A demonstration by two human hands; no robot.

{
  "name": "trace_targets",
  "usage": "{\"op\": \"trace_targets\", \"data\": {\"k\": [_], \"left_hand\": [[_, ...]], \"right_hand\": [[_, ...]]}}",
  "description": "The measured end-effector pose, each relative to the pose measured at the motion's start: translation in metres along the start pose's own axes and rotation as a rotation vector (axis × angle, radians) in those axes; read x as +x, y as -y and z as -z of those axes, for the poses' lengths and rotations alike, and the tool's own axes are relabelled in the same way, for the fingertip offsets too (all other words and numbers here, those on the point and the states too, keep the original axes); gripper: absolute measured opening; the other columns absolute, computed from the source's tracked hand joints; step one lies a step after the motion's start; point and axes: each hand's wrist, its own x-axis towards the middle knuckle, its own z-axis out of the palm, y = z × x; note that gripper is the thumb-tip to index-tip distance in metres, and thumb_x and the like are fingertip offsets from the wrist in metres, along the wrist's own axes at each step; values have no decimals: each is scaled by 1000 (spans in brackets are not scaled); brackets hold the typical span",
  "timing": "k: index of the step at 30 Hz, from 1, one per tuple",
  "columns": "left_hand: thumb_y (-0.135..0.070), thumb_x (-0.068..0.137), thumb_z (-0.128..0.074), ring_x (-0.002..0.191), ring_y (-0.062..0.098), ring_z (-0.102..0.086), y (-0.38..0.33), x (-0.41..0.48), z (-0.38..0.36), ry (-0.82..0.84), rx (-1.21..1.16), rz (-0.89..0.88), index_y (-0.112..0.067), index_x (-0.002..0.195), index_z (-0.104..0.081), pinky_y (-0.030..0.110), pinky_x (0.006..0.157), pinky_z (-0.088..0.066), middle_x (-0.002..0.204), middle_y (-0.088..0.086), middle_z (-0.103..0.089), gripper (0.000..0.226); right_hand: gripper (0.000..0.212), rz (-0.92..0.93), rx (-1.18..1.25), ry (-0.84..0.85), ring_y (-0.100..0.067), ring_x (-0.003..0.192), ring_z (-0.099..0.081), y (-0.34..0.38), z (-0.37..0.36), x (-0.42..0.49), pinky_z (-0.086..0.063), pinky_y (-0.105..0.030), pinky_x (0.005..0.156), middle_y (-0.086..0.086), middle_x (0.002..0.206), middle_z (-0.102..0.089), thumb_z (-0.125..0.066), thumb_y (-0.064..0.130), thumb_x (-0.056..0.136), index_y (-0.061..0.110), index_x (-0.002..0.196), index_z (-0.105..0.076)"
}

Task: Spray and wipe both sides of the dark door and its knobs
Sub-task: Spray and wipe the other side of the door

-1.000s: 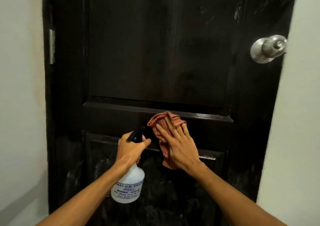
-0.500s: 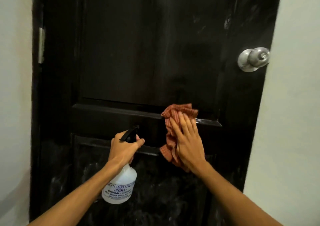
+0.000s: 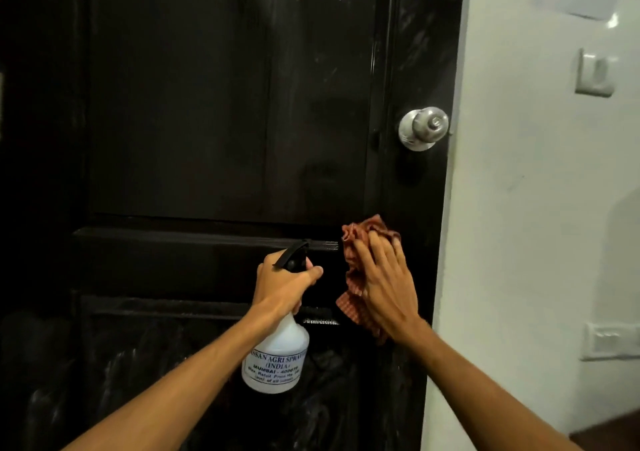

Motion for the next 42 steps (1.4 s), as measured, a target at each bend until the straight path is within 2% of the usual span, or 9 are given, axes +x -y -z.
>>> {"op": "trace_targets", "data": {"k": [4,10,13,17,23,31,35,39,42], "left_hand": [[-18,86,-78,42,23,-51,-4,4,-13,4,-24,-10,-6,83,-70,28,42,-41,80,25,-72,16],[-19,87,-78,44,25,-52,-1,-2,-35,54,-16,-19,-7,84,-70,29,44,-43,79,24,-72,16],[-20,87,-78,45,27,-52,-6,-3,-53,105,-20,-42,-8,83,-69,29,45,-44,80,25,-71,16],[-21,88,-78,43,25,-53,-16,2,-69,124,-41,-75,-8,84,-70,28,43,-43,80,24,-72,16],[-18,88,-78,42,24,-52,3,-14,-82,145,-50,-32,-7,85,-69,26,41,-42,81,26,-71,14],[-15,88,-78,37,20,-47,71,-46,-59,65,-14,101,-5,80,-65,25,39,-39,61,17,-62,18],[-16,88,-78,38,12,-49,90,-53,-49,58,27,105,-7,75,-65,25,43,-41,60,5,-63,20],[-18,85,-80,44,7,-55,105,-54,-38,10,74,118,-10,68,-64,25,52,-47,55,-2,-62,24],[-19,82,-82,60,12,-65,121,-63,-30,-41,92,119,-15,68,-65,27,64,-54,61,0,-67,23]], "right_hand": [[70,-40,22,-44,-30,156,-20,-16,14,35,-9,-47,128,-14,166,-27,-56,30,96,15,160,-30],[73,107,60,91,-33,149,-34,-24,-3,-35,-17,-49,125,-11,162,-36,-51,41,92,17,158,-34],[76,-116,154,1,-33,152,-24,-61,12,-2,-23,-53,124,-12,166,-20,-57,45,95,19,160,-30],[75,-272,260,-82,-32,158,6,-73,17,5,-11,-59,126,-11,171,6,-43,48,103,16,164,-15],[66,-222,291,88,-28,158,10,-52,-23,-116,-16,-66,122,-6,172,9,-21,54,107,20,164,-19],[62,-449,161,34,-44,146,-32,-1,-16,-141,-40,-58,112,-19,164,-29,-46,30,94,12,154,-45],[73,-445,327,15,-47,136,-42,9,-27,-149,-52,-61,100,-19,155,-35,-73,-14,72,6,141,-60],[55,-552,514,-114,-34,128,-52,17,-22,-106,-52,-51,104,-11,146,-40,-68,-7,88,11,140,-62],[56,-376,565,7,-31,129,-53,58,-33,-123,-51,-47,105,-12,147,-40,-70,-3,89,15,142,-61]]}}
